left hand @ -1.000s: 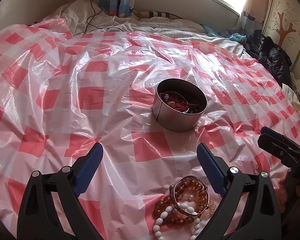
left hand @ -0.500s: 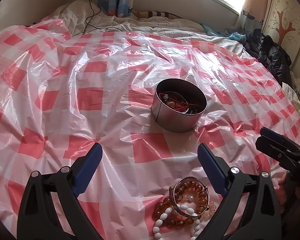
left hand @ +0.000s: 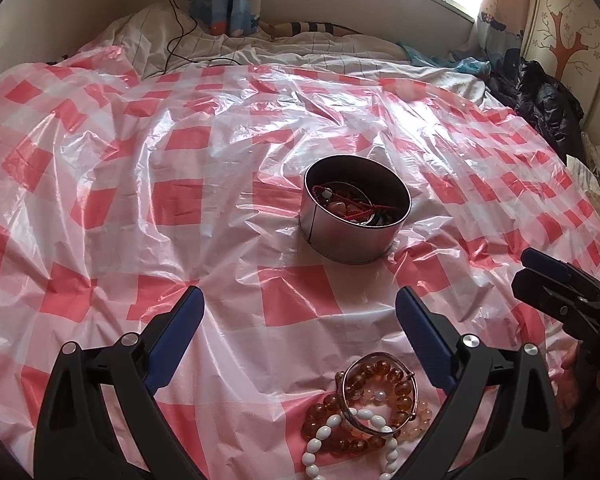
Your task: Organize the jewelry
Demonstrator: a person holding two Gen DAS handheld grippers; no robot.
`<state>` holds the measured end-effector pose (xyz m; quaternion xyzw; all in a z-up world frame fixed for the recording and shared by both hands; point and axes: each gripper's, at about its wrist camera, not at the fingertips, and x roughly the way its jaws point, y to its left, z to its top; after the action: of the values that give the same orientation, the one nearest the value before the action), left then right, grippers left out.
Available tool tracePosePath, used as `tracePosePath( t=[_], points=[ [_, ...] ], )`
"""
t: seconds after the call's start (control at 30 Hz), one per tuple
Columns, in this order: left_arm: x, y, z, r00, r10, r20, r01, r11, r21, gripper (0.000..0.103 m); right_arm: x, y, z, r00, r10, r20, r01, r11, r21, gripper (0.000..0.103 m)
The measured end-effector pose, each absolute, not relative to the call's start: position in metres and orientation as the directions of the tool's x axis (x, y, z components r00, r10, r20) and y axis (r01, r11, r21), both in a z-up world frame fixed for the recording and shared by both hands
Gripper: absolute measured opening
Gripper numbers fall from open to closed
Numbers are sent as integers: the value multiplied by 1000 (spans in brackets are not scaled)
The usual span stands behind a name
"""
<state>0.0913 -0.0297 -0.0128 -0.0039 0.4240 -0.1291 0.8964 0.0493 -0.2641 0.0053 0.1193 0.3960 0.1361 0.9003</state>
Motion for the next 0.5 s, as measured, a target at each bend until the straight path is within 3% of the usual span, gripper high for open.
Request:
tracePosePath(
  t=[0.27,0.5],
  points=[
    [89,-21,-8,608,-248,-755,245,962,-118,93,47,-261,8,648,359,-672,-167,927,335,93],
    [85,41,-3,594,-337,-731,189,941,-280,93,44,-260,14,647,405,-646,-201,908,368,93]
  ],
)
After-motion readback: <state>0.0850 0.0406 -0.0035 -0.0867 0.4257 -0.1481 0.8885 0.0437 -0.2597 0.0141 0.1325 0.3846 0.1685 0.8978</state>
